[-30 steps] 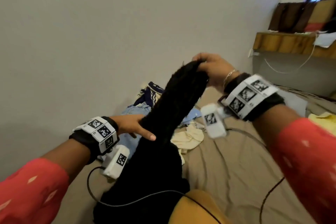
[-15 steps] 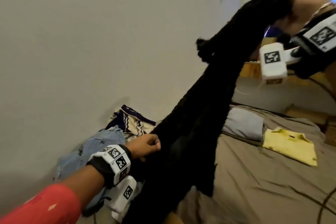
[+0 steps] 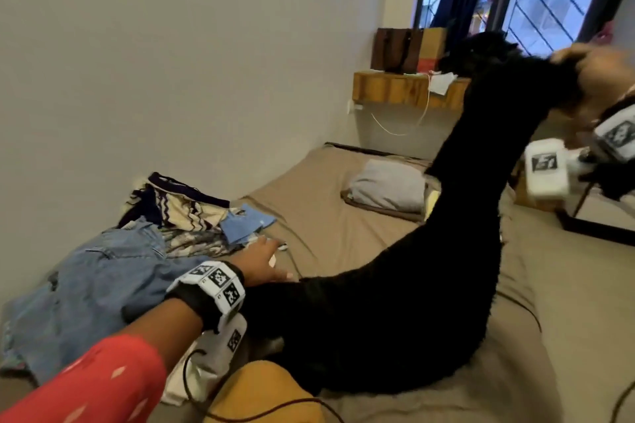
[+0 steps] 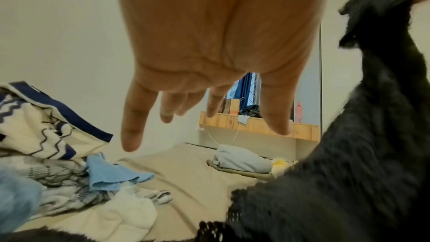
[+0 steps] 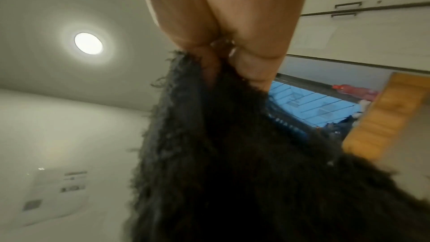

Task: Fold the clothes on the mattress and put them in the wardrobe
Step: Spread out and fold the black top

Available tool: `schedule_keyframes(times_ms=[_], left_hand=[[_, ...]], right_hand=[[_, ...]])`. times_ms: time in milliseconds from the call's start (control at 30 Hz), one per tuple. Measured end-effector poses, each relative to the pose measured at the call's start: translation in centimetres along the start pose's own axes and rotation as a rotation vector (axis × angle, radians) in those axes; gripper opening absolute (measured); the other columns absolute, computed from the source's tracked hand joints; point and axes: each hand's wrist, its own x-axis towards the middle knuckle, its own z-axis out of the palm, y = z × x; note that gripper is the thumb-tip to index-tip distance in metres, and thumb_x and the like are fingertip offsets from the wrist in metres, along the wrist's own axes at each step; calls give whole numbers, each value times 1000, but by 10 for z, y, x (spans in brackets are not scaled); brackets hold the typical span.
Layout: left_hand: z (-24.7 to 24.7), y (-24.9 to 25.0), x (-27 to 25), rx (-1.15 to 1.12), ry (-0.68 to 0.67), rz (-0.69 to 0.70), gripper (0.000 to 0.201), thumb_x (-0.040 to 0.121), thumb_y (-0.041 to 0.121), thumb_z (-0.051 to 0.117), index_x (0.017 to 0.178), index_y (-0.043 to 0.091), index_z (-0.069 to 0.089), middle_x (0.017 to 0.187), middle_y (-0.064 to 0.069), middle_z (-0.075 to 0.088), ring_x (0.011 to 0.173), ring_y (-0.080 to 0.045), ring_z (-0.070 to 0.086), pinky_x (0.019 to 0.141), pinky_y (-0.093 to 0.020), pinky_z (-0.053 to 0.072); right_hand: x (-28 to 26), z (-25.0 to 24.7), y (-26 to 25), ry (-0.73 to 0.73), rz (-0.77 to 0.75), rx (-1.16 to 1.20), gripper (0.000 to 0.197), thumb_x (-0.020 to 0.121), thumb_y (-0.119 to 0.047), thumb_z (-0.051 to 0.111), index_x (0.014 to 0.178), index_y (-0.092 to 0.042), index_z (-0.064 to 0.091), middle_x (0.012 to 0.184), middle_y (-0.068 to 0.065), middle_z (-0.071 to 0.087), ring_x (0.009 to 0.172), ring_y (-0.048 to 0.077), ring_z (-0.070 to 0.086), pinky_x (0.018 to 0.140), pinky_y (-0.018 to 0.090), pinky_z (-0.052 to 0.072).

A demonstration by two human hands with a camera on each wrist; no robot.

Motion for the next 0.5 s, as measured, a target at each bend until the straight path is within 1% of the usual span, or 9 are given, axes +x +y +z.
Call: schedule_keyframes(times_ms=[67, 100, 167, 233, 267, 333, 400, 433, 500], left_hand=[[11, 10, 9, -9, -26, 31, 62, 86, 36, 63, 138, 16, 36, 147, -6, 34, 132, -22, 37, 100, -26, 32], [16, 17, 12, -17, -36, 52, 55, 86, 33, 63, 135, 16, 42, 142, -6, 41, 128, -22, 41, 96, -24, 34], [32, 32, 25, -20, -64, 103, 46, 86, 28, 64, 127, 14, 49, 132, -5, 49, 121, -21, 47, 90, -21, 34], [48, 48, 38, -19, -143, 163, 41, 86, 23, 65, 123, 9, 55, 126, -6, 54, 118, -21, 49, 85, -19, 35], [57, 55, 44, -8, -191, 181, 39, 85, 21, 66, 120, 7, 57, 125, -8, 55, 118, -22, 50, 82, -19, 36], [74, 66, 57, 74, -293, 183, 36, 84, 20, 68, 116, 5, 61, 123, -12, 58, 118, -26, 50, 82, -19, 40], [82, 71, 68, 202, -334, 151, 37, 82, 18, 69, 114, 1, 62, 123, -15, 59, 116, -28, 52, 91, -28, 42], [80, 72, 71, 230, -323, 119, 36, 82, 14, 68, 114, 0, 62, 122, -16, 60, 114, -29, 55, 89, -30, 43], [68, 70, 76, 150, -250, 94, 29, 81, 0, 63, 110, 1, 66, 113, -14, 65, 104, -26, 60, 76, -22, 43]], right_hand=[[-10, -5, 27, -192, 124, -195, 48, 83, 12, 29, 58, -19, 56, 63, -2, 54, 56, 7, 51, 47, 13, 44], [-24, -9, 60, -286, 148, -266, 59, 78, 19, 24, 49, -17, 60, 56, 0, 56, 51, 8, 52, 44, 11, 43], [-42, -22, 122, -433, 232, -450, 68, 74, 26, 23, 43, -16, 65, 59, 5, 58, 55, 11, 54, 52, 13, 44], [-53, -32, 172, -514, 353, -620, 58, 76, 25, 26, 58, -8, 70, 73, 8, 61, 73, 16, 56, 69, 16, 42], [-61, -36, 191, -550, 393, -694, 53, 77, 23, 28, 62, -7, 69, 80, 9, 64, 83, 22, 57, 77, 20, 43], [-70, -41, 222, -600, 429, -815, 54, 77, 19, 31, 62, -18, 67, 95, 12, 66, 98, 32, 57, 88, 31, 43], [-73, -43, 238, -607, 434, -893, 51, 78, 16, 34, 67, -21, 67, 111, 13, 63, 107, 34, 55, 94, 33, 40], [-75, -41, 237, -609, 403, -946, 47, 78, 14, 37, 74, -20, 68, 117, 13, 61, 111, 33, 53, 97, 32, 38], [-83, -32, 231, -599, 246, -1105, 38, 80, 7, 44, 91, -21, 67, 123, 13, 54, 115, 32, 49, 97, 30, 36]])
